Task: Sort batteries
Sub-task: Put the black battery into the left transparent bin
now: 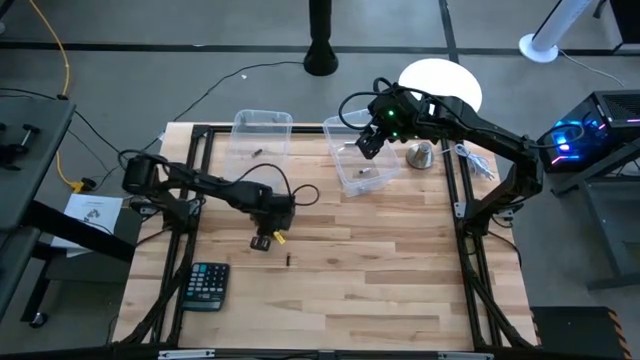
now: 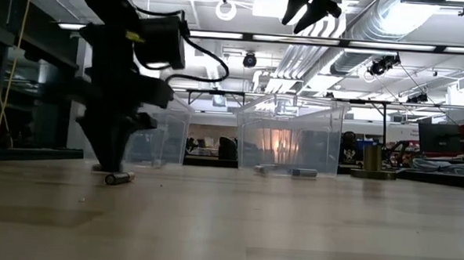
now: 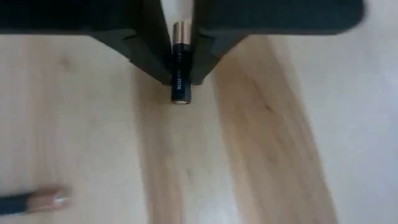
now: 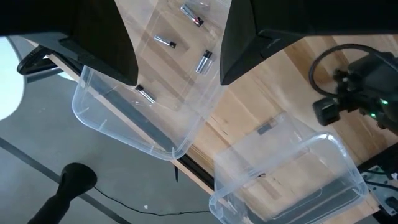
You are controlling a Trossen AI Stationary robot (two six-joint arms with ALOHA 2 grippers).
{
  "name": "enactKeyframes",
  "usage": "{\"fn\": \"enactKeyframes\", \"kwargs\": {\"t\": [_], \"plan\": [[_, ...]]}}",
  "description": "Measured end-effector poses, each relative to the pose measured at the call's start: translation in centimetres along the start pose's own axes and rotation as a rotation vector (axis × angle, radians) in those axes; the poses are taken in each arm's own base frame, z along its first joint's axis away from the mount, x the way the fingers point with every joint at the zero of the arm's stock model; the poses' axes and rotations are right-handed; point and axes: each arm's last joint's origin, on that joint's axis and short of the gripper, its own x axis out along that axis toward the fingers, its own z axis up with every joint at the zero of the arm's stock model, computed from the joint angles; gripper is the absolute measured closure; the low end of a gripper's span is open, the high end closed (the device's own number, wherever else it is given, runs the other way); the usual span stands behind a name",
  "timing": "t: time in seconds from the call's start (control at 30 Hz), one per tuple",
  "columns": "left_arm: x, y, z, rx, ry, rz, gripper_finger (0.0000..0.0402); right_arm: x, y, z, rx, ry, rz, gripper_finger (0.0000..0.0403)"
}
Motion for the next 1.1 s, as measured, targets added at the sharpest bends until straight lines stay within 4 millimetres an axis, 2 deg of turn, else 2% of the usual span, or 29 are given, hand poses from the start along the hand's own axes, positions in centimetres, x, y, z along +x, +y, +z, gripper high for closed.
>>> {"fn": "enactKeyframes", "kwargs": {"t": [0.03,0.1,0.33,0.5,0.57,0.67,0.77,0.93,1.1], "plan": [[-0.6,-0.2,-0.1,-0.025,-0.018,-0.025,0.0381,0.0,0.0,0.0,0.0,0.0,0.0,0.0181],[-2.4,-0.6,-0.3,-0.046,-0.08,-0.037,0.0378,0.0,0.0,0.0,-0.003,0.0,0.0,0.0181],[-10.7,-1.9,-1.2,-0.079,-0.481,0.05,0.0394,0.0,0.0,0.0,-0.02,0.001,-0.001,0.0181],[-16.0,-2.1,-2.9,-0.168,-0.784,0.297,0.039,0.0,0.0,0.0,-0.002,0.0,-0.003,0.0181],[-17.4,-1.8,-3.6,-0.223,-0.846,0.427,0.039,0.0,0.0,0.0,0.001,0.0,-0.003,0.0181],[-18.2,-0.6,-4.8,-0.303,-0.82,0.632,0.039,0.0,0.0,0.0,0.006,-0.001,-0.003,0.0181],[-18.4,1.1,-5.8,-0.406,-0.758,0.759,0.039,0.0,0.0,0.0,0.008,-0.002,-0.003,0.0181],[-18.3,3.6,-6.6,-0.548,-0.719,0.793,0.0381,0.0,0.0,0.0,0.025,-0.002,-0.003,0.0181],[-18.0,5.0,-7.0,-0.6,-0.684,0.809,0.0335,0.0,0.0,0.0,0.025,-0.002,-0.003,0.0181]]}}
